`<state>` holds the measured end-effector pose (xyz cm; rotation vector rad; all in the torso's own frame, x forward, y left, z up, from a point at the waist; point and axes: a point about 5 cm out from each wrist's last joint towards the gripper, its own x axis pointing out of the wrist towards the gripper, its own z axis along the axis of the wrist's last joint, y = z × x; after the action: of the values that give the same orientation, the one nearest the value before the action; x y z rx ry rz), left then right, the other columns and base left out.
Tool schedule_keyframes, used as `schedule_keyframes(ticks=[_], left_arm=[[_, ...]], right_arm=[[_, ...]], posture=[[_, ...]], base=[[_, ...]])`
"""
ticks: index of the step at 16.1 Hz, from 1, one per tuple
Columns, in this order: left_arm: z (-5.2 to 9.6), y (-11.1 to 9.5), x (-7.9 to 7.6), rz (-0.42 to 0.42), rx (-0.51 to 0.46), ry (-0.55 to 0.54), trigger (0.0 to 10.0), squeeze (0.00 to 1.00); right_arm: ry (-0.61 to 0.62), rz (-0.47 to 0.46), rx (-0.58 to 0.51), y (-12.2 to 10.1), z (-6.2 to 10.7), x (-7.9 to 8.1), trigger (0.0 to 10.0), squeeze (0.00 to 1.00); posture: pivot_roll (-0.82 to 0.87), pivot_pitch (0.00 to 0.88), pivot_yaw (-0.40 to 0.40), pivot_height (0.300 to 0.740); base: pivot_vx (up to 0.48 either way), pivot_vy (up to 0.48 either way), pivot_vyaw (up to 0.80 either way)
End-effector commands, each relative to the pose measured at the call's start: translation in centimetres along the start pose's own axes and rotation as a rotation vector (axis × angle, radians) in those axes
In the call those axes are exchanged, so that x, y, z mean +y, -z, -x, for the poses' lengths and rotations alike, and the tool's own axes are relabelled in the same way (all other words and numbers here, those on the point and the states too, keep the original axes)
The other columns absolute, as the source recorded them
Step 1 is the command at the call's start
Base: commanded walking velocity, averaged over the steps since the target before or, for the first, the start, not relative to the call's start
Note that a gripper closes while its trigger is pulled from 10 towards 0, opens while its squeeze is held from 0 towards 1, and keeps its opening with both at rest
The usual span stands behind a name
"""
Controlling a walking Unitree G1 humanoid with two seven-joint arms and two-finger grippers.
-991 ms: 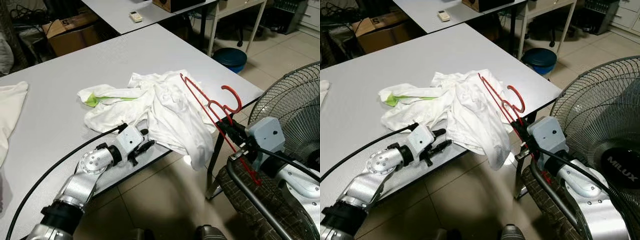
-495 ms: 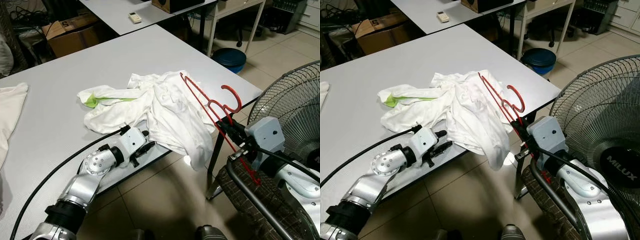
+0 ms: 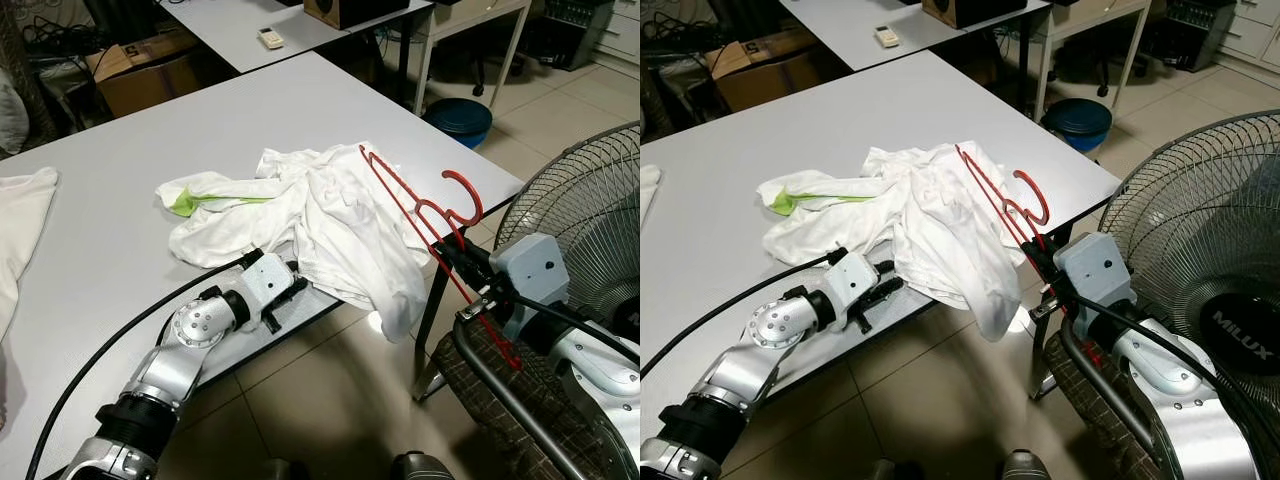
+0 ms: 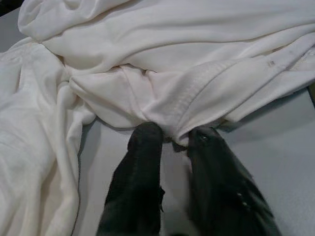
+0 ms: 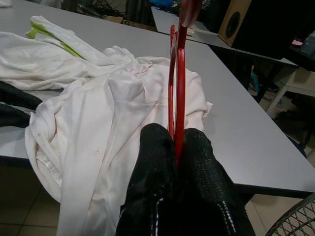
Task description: Hang hanger
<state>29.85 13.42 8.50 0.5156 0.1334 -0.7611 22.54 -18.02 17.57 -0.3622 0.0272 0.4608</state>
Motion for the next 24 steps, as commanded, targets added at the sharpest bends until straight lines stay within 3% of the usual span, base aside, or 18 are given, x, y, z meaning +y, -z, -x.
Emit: schedule_keyframes(ticks=[1,8,10,11,12,13,15,17,18,19,20,24], left_arm=[[0.0,0.5,0.0,-0.003,0.029,0.001,0.0,0.00],[-0.3,0.9,0.0,-0.012,0.058,0.003,0.0,0.00],[-0.2,0.6,0.5,0.024,0.030,-0.027,0.0,0.00],[0.0,-1.0,2.0,0.114,-0.070,-0.110,0.0,0.00],[0.1,-1.8,2.8,0.155,-0.119,-0.151,0.0,0.00],[0.5,-3.6,4.8,0.233,-0.228,-0.240,0.0,0.00],[1.5,-6.6,8.2,0.243,-0.357,-0.354,0.0,0.00],[2.4,-9.0,10.8,0.219,-0.444,-0.430,0.0,0.00],[3.3,-11.9,13.5,0.148,-0.497,-0.478,0.0,0.00],[3.7,-12.9,14.3,0.123,-0.506,-0.489,0.0,0.00],[3.9,-14.2,15.0,0.059,-0.497,-0.474,0.0,0.00],[3.5,-14.9,14.8,-0.103,-0.398,-0.408,0.0,0.00]], right_arm=[[-0.018,0.008,-0.017,-0.3,-0.3,0.2,10.0,0.00],[-0.024,0.011,-0.017,-0.3,-0.5,0.1,10.0,0.00],[-0.017,0.004,-0.024,-0.3,-0.5,0.1,10.0,0.00],[-0.019,-0.018,-0.049,-0.6,-0.4,0.0,10.0,0.00],[-0.023,-0.027,-0.063,-0.8,-0.3,-0.1,10.0,0.00],[-0.057,-0.052,-0.094,-1.1,-0.1,0.1,10.0,0.00],[-0.125,-0.094,-0.147,-1.9,0.2,0.6,10.0,0.00],[-0.178,-0.112,-0.176,-2.3,0.4,1.1,10.0,0.00],[-0.231,-0.136,-0.212,-2.8,0.6,1.6,10.0,0.00],[-0.247,-0.146,-0.226,-3.0,0.6,1.8,10.0,0.00],[-0.271,-0.173,-0.252,-3.3,0.9,1.9,10.0,0.00],[-0.368,-0.205,-0.219,-3.0,2.4,2.6,10.0,0.00]], posture=[[-0.19,0.063,0.117,0.740],[-0.19,0.064,0.112,0.740],[-0.19,0.062,0.115,0.740],[-0.19,0.061,0.118,0.740],[-0.19,0.060,0.119,0.740],[-0.19,0.059,0.120,0.740],[-0.18,0.057,0.122,0.740],[-0.18,0.055,0.124,0.740],[-0.18,0.051,0.131,0.740],[-0.18,0.051,0.131,0.740],[-0.17,0.051,0.137,0.740],[-0.18,0.058,0.162,0.740]], base=[[0.000,0.000,0.00],[0.000,0.000,0.00],[0.000,0.000,0.00],[0.000,0.000,0.00],[0.000,0.000,0.00],[0.000,0.000,0.00],[0.000,0.000,0.00],[0.000,0.000,0.00],[0.000,0.000,0.00],[0.000,0.000,0.00],[0.000,0.000,0.00],[0.000,0.000,0.00]])
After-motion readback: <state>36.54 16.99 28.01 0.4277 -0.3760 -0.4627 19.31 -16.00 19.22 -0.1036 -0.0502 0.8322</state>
